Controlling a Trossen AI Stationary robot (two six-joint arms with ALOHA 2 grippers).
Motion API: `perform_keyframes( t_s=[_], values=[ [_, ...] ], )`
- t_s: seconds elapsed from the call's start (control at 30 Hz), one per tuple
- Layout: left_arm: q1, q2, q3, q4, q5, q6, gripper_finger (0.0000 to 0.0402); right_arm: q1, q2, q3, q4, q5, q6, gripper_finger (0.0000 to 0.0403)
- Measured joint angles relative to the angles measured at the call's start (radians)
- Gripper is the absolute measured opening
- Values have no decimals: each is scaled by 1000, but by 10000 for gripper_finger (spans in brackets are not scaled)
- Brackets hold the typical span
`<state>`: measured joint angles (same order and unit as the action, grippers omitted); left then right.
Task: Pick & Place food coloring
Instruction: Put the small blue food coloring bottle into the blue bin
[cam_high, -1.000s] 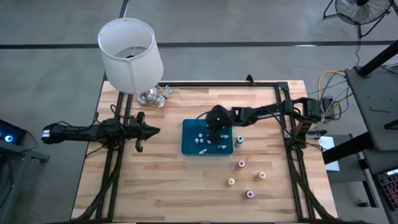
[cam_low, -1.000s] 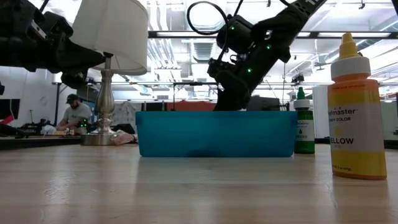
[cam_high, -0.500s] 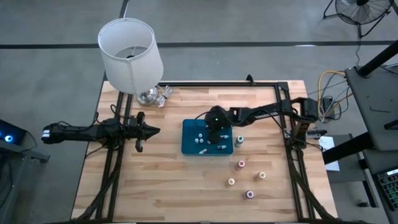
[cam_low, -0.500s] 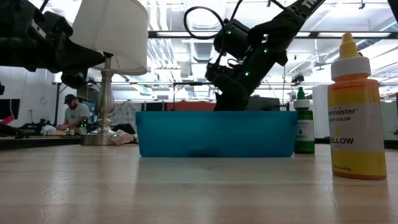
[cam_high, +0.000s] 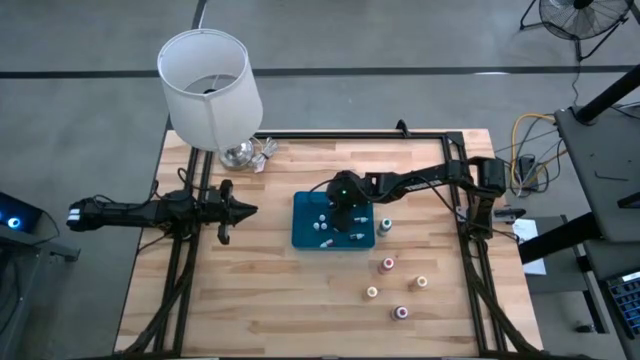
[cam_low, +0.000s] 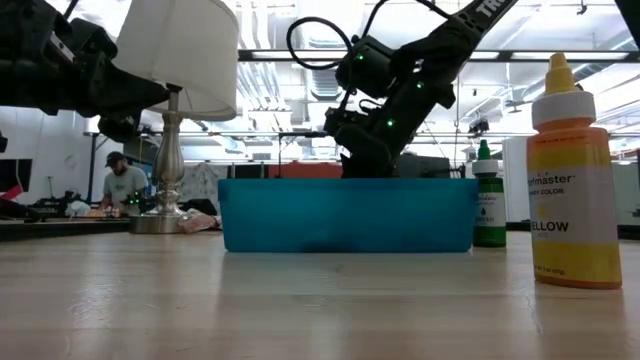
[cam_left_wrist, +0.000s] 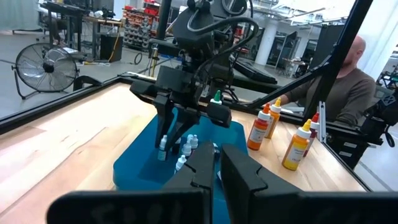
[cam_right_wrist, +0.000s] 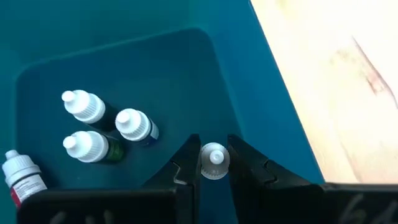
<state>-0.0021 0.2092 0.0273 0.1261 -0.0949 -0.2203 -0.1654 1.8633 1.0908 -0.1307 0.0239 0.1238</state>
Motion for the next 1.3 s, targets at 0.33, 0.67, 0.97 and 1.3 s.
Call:
perform_keyframes(
  t_s=[0.33,0.67,0.97,1.3],
  values=[
    [0,0,0,-1,0,0,2,-1,0,-12,0,3,-3,45],
    [0,0,0,-1,0,0,2,-1,0,-16,7,5,-3,45],
    [0,0,0,-1,0,0,2,-1,1,-16,10,6,-14,45],
    [0,0,0,0,0,0,2,-1,1,-18,56,6,-16,55]
  ],
)
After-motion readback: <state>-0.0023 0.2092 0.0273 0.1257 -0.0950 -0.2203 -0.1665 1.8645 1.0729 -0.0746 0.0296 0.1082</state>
